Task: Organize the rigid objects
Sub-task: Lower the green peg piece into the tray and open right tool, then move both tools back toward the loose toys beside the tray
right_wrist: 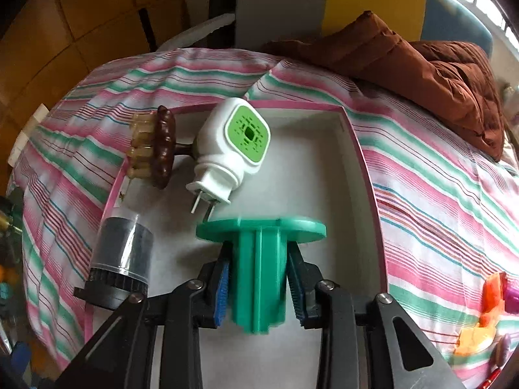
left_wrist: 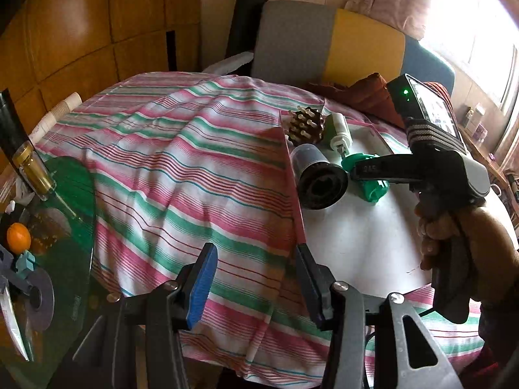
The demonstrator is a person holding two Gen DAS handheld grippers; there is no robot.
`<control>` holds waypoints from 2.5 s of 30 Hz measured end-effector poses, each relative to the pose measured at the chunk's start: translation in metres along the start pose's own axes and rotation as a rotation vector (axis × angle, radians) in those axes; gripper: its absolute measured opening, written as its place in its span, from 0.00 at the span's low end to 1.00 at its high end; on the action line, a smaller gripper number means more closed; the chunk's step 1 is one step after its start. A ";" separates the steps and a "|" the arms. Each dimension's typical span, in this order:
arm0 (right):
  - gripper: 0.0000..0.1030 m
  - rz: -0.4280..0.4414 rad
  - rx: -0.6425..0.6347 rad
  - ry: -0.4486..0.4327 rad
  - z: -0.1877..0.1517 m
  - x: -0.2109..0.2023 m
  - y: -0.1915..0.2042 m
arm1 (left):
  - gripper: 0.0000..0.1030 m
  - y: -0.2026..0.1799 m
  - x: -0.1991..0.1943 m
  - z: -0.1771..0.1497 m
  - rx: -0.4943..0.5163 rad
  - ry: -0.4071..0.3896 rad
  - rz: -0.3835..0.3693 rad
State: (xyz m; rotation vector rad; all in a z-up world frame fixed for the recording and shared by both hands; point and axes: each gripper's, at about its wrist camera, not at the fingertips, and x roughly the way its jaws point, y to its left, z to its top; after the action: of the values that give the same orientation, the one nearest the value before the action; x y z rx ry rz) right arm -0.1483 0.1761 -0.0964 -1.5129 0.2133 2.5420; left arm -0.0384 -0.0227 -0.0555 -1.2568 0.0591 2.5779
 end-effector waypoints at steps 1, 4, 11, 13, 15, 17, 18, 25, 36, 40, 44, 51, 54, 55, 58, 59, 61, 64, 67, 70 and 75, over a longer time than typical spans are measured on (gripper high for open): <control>0.32 0.002 -0.002 0.001 0.000 0.000 -0.001 | 0.48 0.000 0.000 0.000 -0.001 0.000 0.000; 0.33 0.011 -0.008 0.002 -0.003 -0.002 0.000 | 0.48 0.000 -0.001 0.000 -0.001 0.000 0.000; 0.46 0.033 -0.016 -0.016 -0.009 -0.012 0.000 | 0.48 -0.004 -0.004 -0.002 0.008 -0.001 0.002; 0.51 0.038 -0.020 -0.020 -0.012 -0.016 0.001 | 0.48 -0.005 -0.005 -0.002 0.011 -0.002 0.004; 0.53 0.042 -0.025 -0.031 -0.015 -0.021 0.001 | 0.48 -0.005 -0.006 -0.002 0.011 -0.001 0.004; 0.53 0.039 -0.031 -0.040 -0.018 -0.025 0.001 | 0.48 -0.005 -0.006 -0.002 0.012 -0.002 0.005; 0.53 0.041 -0.033 -0.045 -0.020 -0.027 0.001 | 0.48 -0.005 -0.006 -0.002 0.014 -0.002 0.006; 0.55 0.050 -0.025 -0.091 -0.031 -0.049 -0.007 | 0.48 -0.011 -0.009 -0.004 0.029 -0.006 0.000; 0.59 0.035 -0.038 -0.156 -0.049 -0.079 -0.017 | 0.48 -0.018 -0.012 -0.005 0.049 -0.011 0.003; 0.62 0.008 -0.046 -0.182 -0.058 -0.091 -0.030 | 0.48 -0.023 -0.012 -0.005 0.059 -0.009 -0.002; 0.68 -0.011 -0.030 -0.206 -0.066 -0.104 -0.048 | 0.48 -0.028 -0.012 -0.005 0.072 -0.004 -0.010; 0.70 -0.067 0.024 -0.223 -0.082 -0.124 -0.096 | 0.48 -0.035 -0.011 -0.005 0.087 0.003 -0.024; 0.70 -0.090 0.072 -0.230 -0.087 -0.134 -0.126 | 0.48 -0.040 -0.010 -0.005 0.100 0.011 -0.040; 0.70 -0.103 0.090 -0.234 -0.088 -0.137 -0.137 | 0.48 -0.041 -0.010 -0.005 0.104 0.013 -0.047; 0.70 -0.165 0.162 -0.249 -0.098 -0.152 -0.178 | 0.48 -0.047 -0.011 -0.005 0.121 0.007 -0.061; 0.71 -0.193 0.192 -0.255 -0.102 -0.158 -0.195 | 0.48 -0.049 -0.011 -0.004 0.126 0.006 -0.063; 0.72 -0.240 0.248 -0.266 -0.110 -0.167 -0.223 | 0.48 -0.056 -0.011 -0.004 0.141 0.008 -0.077; 0.75 -0.309 0.371 -0.282 -0.125 -0.180 -0.272 | 0.48 -0.065 -0.010 -0.004 0.159 0.016 -0.107; 0.75 -0.366 0.498 -0.293 -0.142 -0.186 -0.316 | 0.48 -0.078 -0.009 -0.003 0.191 0.022 -0.130; 0.75 -0.412 0.603 -0.293 -0.162 -0.185 -0.349 | 0.48 -0.094 -0.010 -0.002 0.226 0.027 -0.157; 0.75 -0.352 0.795 -0.300 -0.181 -0.185 -0.381 | 0.48 -0.125 -0.008 0.000 0.276 0.047 -0.226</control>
State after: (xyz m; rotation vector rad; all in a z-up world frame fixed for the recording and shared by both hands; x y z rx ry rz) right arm 0.1776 0.4948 -0.0323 -0.7743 0.7308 1.9877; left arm -0.0013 0.0962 -0.0390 -1.1492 0.2572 2.2577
